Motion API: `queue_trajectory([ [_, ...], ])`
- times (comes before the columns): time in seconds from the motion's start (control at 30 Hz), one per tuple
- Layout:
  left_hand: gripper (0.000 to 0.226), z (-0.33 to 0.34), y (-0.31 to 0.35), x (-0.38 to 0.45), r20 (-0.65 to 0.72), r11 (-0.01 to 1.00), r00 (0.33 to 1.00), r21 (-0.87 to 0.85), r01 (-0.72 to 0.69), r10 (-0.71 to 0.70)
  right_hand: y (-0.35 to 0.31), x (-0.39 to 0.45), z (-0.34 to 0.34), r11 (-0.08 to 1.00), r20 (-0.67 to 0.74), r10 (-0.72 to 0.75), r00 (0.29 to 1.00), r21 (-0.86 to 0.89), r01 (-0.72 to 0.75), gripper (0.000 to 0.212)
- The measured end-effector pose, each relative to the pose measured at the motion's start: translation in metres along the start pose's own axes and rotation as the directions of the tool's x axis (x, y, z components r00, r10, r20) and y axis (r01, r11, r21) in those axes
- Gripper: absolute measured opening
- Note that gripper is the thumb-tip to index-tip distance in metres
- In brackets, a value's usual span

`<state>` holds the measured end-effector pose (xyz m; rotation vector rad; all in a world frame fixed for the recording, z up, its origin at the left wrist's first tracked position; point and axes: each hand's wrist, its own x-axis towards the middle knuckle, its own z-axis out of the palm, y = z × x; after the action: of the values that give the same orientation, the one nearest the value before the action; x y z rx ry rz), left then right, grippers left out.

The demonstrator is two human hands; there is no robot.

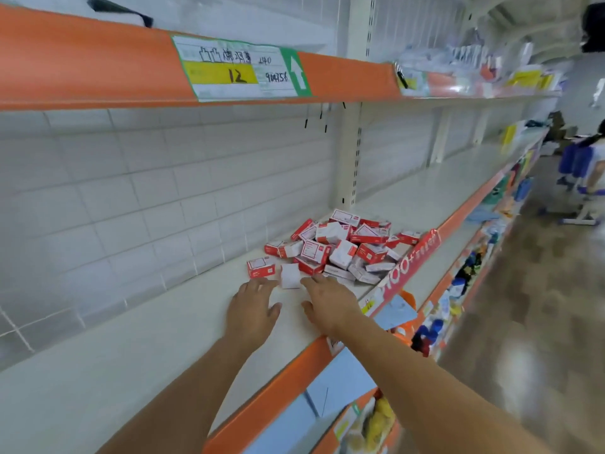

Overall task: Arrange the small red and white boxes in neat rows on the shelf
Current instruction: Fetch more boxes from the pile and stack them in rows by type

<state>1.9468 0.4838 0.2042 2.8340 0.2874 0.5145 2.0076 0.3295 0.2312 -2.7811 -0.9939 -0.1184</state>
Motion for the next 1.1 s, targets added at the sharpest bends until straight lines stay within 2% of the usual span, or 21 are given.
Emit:
queue_trajectory([
  [0.13,0.054,0.004,-0.010,0.019,-0.017,0.996,0.997,0.040,0.076,-0.076,-0.007,0.031,0.010,0.998,0.046,-0.059,0.997,0.028,0.058,0.056],
  [0.27,0.056,0.010,-0.013,0.042,-0.043,0.990,0.994,0.089,0.108,-0.104,-0.010,0.055,0.019,0.999,0.037,-0.025,0.999,0.035,0.024,0.066],
  [0.4,0.057,0.022,-0.017,0.061,-0.057,0.978,0.990,0.156,0.136,-0.129,-0.015,0.071,0.027,0.999,-0.004,0.025,1.000,0.038,-0.025,0.064],
  [0.53,0.057,0.032,-0.024,0.078,0.036,0.968,0.989,0.212,0.131,-0.142,-0.022,0.083,0.031,0.997,-0.052,0.067,0.996,0.034,-0.065,0.051],
  [0.6,0.055,0.034,-0.029,0.083,0.057,0.973,0.990,0.200,0.114,-0.128,-0.021,0.085,0.031,0.998,-0.055,0.049,0.997,0.035,-0.047,0.044],
  [0.67,0.051,0.035,-0.032,0.086,0.018,0.984,0.995,0.155,0.092,-0.096,-0.019,0.085,0.032,0.998,-0.052,0.030,0.998,0.065,-0.026,0.037],
  [0.83,0.042,0.029,-0.035,0.085,0.039,0.997,0.996,-0.001,0.083,-0.083,-0.019,0.082,0.030,0.992,-0.019,0.004,1.000,0.123,-0.001,0.037],
  [0.97,0.048,0.020,-0.038,0.068,0.040,0.991,0.990,-0.002,0.135,-0.135,-0.018,0.078,0.027,0.995,-0.004,0.028,1.000,0.091,-0.028,0.025],
  [1.1,0.045,0.007,-0.040,0.035,0.014,0.982,0.982,0.017,0.189,-0.190,-0.024,0.065,0.022,0.991,-0.020,-0.059,0.998,0.117,0.061,0.033],
])
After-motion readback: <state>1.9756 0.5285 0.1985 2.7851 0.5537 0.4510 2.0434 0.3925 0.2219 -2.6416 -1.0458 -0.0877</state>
